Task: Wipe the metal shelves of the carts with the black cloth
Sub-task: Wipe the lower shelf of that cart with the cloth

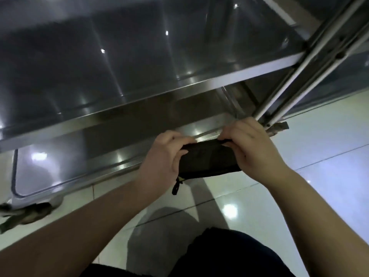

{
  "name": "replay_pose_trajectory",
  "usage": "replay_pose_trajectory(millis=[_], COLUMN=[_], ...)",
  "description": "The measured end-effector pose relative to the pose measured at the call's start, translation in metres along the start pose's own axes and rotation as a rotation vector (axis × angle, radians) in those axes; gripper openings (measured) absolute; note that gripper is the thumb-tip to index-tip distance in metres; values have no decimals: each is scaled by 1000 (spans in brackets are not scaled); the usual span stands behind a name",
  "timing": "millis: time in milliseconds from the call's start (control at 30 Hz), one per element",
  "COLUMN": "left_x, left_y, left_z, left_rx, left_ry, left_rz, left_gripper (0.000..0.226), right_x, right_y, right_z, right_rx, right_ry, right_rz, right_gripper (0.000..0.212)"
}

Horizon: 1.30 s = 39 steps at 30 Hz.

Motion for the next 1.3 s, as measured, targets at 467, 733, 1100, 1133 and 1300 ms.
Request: replay_pose_trajectory(millis=[467, 733, 1100, 1133, 1300], left_x=[81, 155, 143, 143, 143], left_y=[70, 142, 239, 244, 246], left_z=[-94, -119, -119, -123, -127], left_rx=[22, 269, 588, 602, 608], left_ry=[-6, -103, -48, -19, 0], left_rz=[89, 373, 655, 687, 677], left_gripper=[32, 47, 52, 53, 53], right_x=[-31, -4, -36, -34, -9], right_y=[-125, -206, -194, -193, -201], right_z=[-95, -176, -235, -237, -256], right_rx=[42, -257, -187, -203, -178], right_ry=[-84, 371, 765, 768, 787], right_rz=[-171, -623, -506, -442, -318], right_gripper=[14, 59, 60, 59, 60])
Point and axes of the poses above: each hand's wrist, its own x-axis towards the middle knuckle, its own z-axis out of the back of the hand, y = z × x, the point moved 8 cm from there along x, towards the middle knuckle, and after that the axes turned 8 degrees about z, right-handed, at the moved point
